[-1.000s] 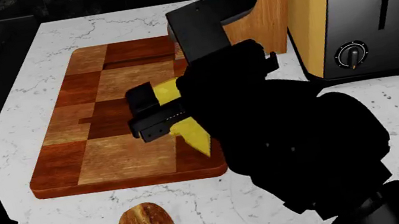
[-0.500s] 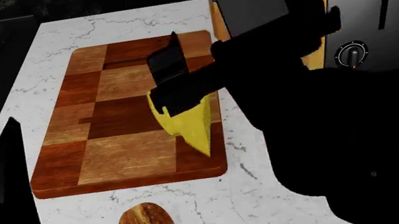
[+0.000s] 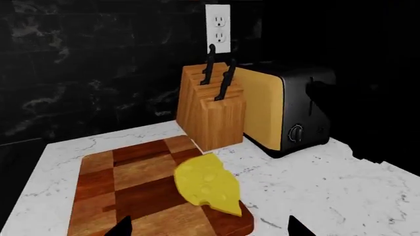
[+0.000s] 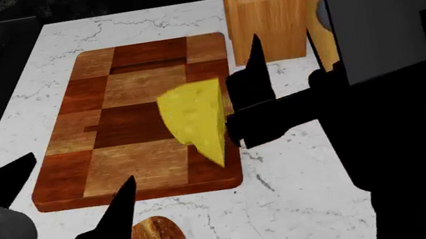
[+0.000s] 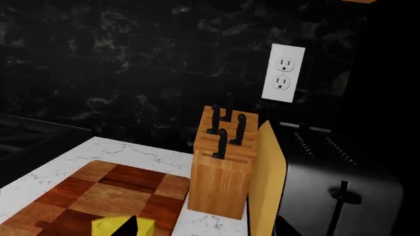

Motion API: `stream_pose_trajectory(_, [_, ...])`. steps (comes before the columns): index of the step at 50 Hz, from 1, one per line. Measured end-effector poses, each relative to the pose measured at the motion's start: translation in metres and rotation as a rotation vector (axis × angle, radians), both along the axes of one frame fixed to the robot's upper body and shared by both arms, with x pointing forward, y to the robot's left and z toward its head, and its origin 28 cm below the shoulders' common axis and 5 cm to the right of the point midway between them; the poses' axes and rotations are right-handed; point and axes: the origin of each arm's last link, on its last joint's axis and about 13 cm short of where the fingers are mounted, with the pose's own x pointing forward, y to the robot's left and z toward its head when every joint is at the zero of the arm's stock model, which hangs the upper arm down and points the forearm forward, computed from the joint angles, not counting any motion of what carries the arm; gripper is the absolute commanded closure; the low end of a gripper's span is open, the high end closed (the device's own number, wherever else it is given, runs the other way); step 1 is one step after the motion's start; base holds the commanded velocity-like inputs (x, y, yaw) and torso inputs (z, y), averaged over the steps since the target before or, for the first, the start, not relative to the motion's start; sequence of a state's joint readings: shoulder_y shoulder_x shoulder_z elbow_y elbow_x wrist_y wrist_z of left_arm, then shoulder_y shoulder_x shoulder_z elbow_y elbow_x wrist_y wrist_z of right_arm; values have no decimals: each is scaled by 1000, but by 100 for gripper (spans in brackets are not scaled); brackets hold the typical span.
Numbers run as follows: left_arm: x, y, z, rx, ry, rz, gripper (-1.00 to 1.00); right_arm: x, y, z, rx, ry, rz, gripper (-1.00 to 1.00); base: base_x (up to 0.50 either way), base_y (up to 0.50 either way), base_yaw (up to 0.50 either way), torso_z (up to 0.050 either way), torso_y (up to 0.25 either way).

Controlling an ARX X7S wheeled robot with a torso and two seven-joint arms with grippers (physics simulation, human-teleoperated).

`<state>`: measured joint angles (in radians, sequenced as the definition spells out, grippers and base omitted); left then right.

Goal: Place the bread and cheese on the cutting board.

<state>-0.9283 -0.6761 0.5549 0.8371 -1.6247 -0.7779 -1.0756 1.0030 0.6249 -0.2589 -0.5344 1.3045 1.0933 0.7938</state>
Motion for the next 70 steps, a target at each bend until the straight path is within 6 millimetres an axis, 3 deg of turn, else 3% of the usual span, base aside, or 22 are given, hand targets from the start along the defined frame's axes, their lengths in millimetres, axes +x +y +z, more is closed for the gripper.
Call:
stream_pose_trajectory(25, [3, -22, -13, -41, 198, -43, -100, -45, -16, -33, 30, -90, -69, -100, 0, 0, 0, 0, 0])
stream_pose_trajectory(44, [-6, -36, -12, -30, 206, 45, -100, -45, -12, -49, 44, -84, -47, -100, 0, 0, 0, 0, 0])
stream_pose_trajectory(70, [-5, -53, -29, -42, 296, 96, -100, -45, -11, -65, 93, -93, -28, -100, 0, 0, 0, 0, 0])
